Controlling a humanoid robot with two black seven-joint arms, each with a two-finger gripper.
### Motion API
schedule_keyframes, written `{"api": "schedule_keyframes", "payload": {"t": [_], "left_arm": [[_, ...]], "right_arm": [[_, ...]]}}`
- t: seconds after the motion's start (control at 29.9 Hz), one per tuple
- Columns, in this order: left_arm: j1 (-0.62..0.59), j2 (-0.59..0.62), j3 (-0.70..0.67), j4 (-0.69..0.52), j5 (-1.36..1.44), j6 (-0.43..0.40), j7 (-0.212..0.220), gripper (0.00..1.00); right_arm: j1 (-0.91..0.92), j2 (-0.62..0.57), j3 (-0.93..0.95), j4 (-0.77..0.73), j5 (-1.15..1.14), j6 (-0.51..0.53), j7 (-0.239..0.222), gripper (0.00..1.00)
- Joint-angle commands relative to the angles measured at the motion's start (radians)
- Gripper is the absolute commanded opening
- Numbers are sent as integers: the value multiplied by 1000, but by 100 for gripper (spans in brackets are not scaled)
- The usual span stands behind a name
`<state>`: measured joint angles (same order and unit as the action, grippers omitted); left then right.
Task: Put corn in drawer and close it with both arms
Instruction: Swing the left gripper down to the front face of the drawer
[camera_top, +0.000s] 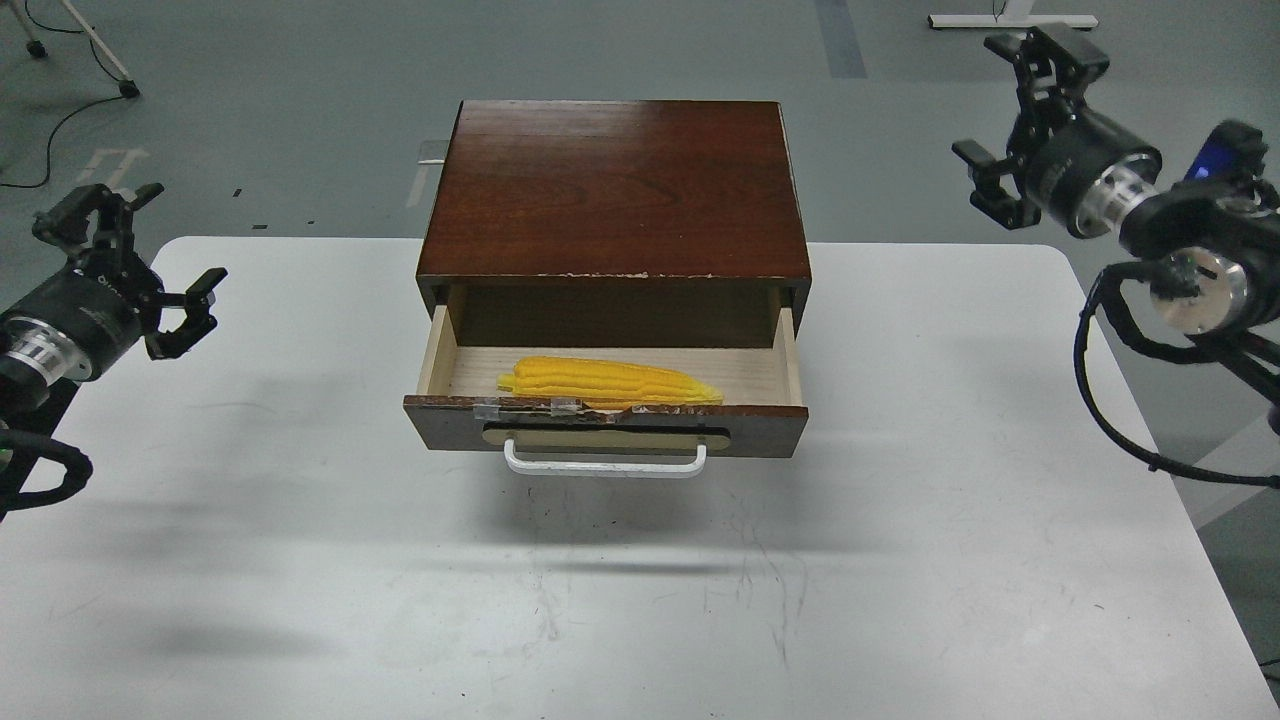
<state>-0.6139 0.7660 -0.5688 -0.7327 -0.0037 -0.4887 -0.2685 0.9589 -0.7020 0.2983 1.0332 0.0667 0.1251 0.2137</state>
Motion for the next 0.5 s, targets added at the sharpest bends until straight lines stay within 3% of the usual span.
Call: {"api": "schedule_keyframes", "payload": {"t": [0.0, 0.03, 0.07, 0.2, 0.3, 0.33, 0.43, 0.47], "left_arm": [[-55, 6, 1, -2, 103, 2, -108, 98], [-76, 13, 0, -7, 185, 13, -200, 98], [-89, 22, 0, -8, 236, 18, -220, 98], [-164, 93, -2, -54, 555, 106, -220, 98], [-165, 156, 3, -206, 677, 223, -220, 98], [-161, 211, 13, -317, 711, 272, -220, 98], [-156, 314, 15, -557, 787, 343, -220, 94], [-156, 321, 15, -588, 798, 343, -220, 90]], "right_arm": [[-158, -13, 145, 2, 1, 145, 1, 99], [-185, -14, 166, 2, -1, 145, 1, 99], [-193, -14, 171, 2, -1, 143, 1, 99], [-213, -43, 171, 1, -1, 143, 6, 99], [-230, -50, 168, 2, -4, 143, 7, 100], [-236, -50, 168, 1, -4, 143, 7, 100], [-253, -54, 168, -2, -4, 143, 7, 100], [-256, -57, 168, -2, -4, 143, 9, 100]]}}
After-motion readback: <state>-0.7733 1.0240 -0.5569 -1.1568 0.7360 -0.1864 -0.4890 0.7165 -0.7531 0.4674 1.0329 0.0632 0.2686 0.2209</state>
